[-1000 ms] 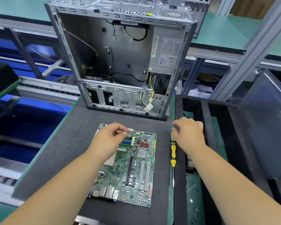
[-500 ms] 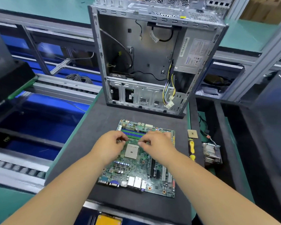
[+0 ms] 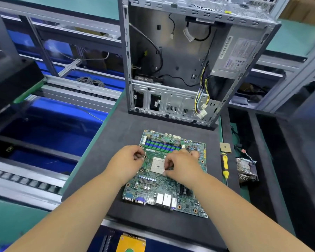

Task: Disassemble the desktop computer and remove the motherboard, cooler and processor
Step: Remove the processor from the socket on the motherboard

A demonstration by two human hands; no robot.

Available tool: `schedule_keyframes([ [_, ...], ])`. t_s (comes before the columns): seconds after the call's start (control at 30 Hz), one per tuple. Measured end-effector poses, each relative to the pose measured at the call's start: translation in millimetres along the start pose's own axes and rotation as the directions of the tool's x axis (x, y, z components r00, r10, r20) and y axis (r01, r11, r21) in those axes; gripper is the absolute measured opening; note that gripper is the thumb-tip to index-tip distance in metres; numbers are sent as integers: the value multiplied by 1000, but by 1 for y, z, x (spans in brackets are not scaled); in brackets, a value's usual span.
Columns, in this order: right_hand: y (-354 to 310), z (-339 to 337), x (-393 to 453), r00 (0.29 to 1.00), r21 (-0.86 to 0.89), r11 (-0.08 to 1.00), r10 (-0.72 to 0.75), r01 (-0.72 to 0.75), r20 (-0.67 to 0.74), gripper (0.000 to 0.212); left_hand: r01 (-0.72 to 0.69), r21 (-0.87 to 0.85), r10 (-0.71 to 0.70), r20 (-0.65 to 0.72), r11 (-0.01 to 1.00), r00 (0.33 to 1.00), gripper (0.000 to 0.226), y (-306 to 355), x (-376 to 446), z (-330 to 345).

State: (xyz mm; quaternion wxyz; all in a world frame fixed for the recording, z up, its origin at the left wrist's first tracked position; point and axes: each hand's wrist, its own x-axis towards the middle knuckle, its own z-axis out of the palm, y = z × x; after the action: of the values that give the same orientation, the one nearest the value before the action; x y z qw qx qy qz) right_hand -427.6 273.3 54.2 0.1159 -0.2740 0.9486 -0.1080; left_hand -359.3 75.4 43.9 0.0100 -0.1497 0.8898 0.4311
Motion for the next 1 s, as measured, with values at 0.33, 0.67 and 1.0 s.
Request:
schedule_keyframes([
  [0.33, 12, -7, 4, 995, 88, 996, 22, -13, -97, 26, 18, -8, -19, -46, 1000, 999, 10, -1, 10, -1],
  [0.67, 53, -17, 15, 847, 408, 822, 500, -399, -181, 11, 137, -16, -138, -124, 990, 983, 7, 11, 43, 0],
  [1.0, 49, -8, 31, 804, 502, 728, 586, -467, -102, 22, 257, -59, -262, -102, 965, 960, 23, 12, 81, 3],
])
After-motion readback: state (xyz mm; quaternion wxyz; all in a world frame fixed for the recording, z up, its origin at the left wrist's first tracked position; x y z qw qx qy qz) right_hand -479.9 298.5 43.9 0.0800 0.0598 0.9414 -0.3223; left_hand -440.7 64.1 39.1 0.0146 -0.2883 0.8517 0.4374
